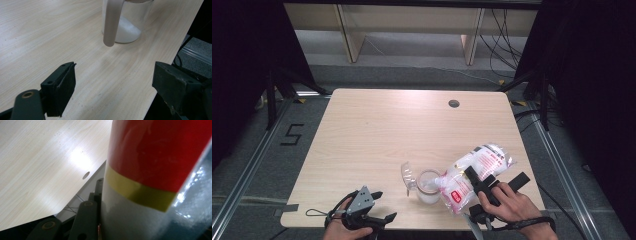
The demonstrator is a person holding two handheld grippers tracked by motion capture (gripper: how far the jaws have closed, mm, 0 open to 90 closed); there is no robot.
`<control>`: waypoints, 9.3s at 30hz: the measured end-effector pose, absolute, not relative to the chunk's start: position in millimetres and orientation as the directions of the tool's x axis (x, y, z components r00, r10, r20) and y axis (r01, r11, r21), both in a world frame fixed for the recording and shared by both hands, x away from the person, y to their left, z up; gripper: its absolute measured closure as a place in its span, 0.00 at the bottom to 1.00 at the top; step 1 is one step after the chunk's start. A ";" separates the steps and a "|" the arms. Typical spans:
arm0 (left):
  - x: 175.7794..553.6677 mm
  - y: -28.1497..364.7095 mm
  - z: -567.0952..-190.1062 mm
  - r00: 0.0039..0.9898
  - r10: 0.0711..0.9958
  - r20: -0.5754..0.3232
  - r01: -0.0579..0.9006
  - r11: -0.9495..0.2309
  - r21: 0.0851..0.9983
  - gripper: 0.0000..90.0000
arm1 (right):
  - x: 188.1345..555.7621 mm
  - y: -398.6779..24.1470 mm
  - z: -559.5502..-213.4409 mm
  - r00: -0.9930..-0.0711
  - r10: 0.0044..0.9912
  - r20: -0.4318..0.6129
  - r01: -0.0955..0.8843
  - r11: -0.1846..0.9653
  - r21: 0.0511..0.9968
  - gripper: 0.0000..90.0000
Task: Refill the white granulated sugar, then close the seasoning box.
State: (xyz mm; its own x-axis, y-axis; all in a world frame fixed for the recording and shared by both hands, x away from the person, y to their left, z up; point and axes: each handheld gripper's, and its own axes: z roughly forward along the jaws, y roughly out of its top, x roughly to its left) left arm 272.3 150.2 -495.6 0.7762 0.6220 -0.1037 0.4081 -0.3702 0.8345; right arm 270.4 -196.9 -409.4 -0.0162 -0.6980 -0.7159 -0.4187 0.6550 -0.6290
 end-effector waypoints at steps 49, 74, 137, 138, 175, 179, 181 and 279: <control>272.1 150.1 -495.3 0.775 0.623 -0.109 0.412 -0.367 0.834 0.21 | 274.4 -212.0 -416.9 -0.112 -0.541 -0.834 -0.430 0.783 -0.450 0.82; 272.5 150.2 -494.0 0.779 0.619 -0.100 0.402 -0.371 0.837 0.21 | 277.0 -226.7 -428.8 -0.393 -0.138 -0.909 -0.473 0.878 0.071 0.82; 271.9 149.3 -493.8 0.776 0.622 -0.103 0.402 -0.362 0.841 0.20 | 307.4 -272.7 -465.3 -0.681 0.608 -0.408 -0.015 0.545 0.838 0.82; 271.8 149.4 -493.6 0.778 0.619 -0.105 0.404 -0.365 0.839 0.20 | 307.7 -273.4 -465.4 -0.678 0.616 -0.401 -0.016 0.533 0.846 0.82; 273.1 151.0 -493.5 0.780 0.620 -0.081 0.397 -0.390 0.831 0.20 | 298.5 -283.5 -463.6 -0.616 0.741 -0.268 0.076 0.394 0.916 0.58; 273.0 150.9 -493.5 0.780 0.620 -0.081 0.397 -0.391 0.831 0.20 | 298.9 -285.5 -463.0 -0.609 0.747 -0.267 0.078 0.391 0.917 0.58; 272.7 150.4 -493.7 0.778 0.622 -0.091 0.400 -0.379 0.835 0.21 | 298.5 -286.5 -463.2 -0.606 0.753 -0.256 0.092 0.386 0.918 0.56; 276.5 138.0 -477.5 0.776 0.628 -0.057 0.368 -0.379 0.849 0.93 | 232.3 -295.8 -477.5 -0.553 0.832 -0.047 0.339 0.276 0.899 0.30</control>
